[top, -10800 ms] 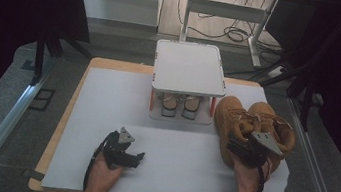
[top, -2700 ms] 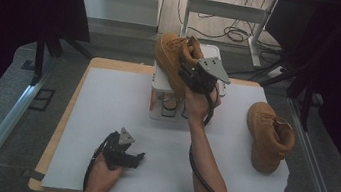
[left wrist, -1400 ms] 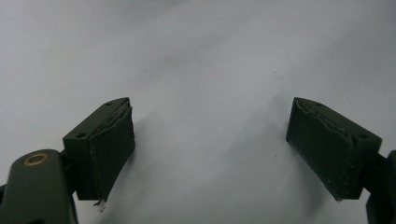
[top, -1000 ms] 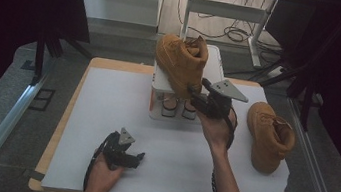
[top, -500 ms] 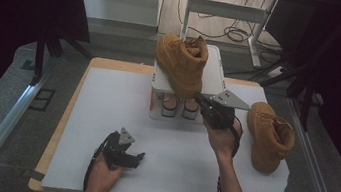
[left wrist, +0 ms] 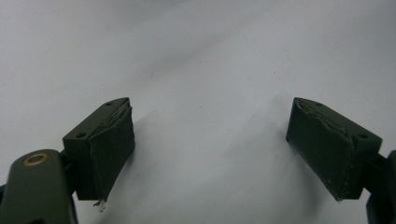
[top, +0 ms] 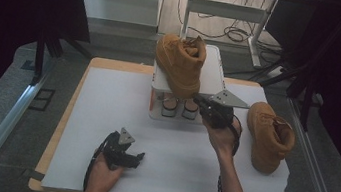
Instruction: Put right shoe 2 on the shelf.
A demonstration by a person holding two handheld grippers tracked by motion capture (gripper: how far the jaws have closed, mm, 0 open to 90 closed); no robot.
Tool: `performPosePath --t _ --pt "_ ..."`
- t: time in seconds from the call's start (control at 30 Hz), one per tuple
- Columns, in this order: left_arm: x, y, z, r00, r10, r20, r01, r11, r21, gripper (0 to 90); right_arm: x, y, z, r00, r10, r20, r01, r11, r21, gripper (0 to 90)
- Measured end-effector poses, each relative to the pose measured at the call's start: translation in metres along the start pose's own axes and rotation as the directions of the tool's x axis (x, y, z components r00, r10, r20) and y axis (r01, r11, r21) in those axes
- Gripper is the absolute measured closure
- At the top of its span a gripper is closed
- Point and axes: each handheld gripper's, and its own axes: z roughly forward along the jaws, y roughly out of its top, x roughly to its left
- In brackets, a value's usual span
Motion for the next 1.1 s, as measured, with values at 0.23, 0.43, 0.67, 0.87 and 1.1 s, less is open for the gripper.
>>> performPosePath --t 0.23,0.43,0.67,0.87,1.1 --pt "0.0 0.0 0.0 1.0 0.0 0.0 0.0 1.0 0.0 14.9 0.008 0.004 0.009 0.9989 -0.032 -0.034 0.033 0.999 0.004 89.9" --pt "0.0 0.0 0.0 1.0 0.001 -0.001 -0.001 1.0 -0.001 15.0 0.017 0.008 0.019 0.9985 -0.04 -0.038 0.04 0.999 0.006 89.9" --pt "0.0 0.0 0.0 1.0 0.001 -0.001 -0.001 1.0 -0.002 15.0 0.022 0.011 0.029 0.9984 -0.049 -0.028 0.05 0.999 0.012 89.9" --pt "0.0 0.0 0.0 1.0 0.004 0.0 -0.004 1.0 0.0 15.0 0.023 0.013 0.037 0.9986 -0.045 -0.028 0.045 0.999 0.012 90.0" --pt "0.0 0.0 0.0 1.0 0.005 0.0 -0.005 1.0 0.001 15.0 0.024 0.015 0.045 0.9988 -0.039 -0.031 0.039 0.999 0.019 89.9"
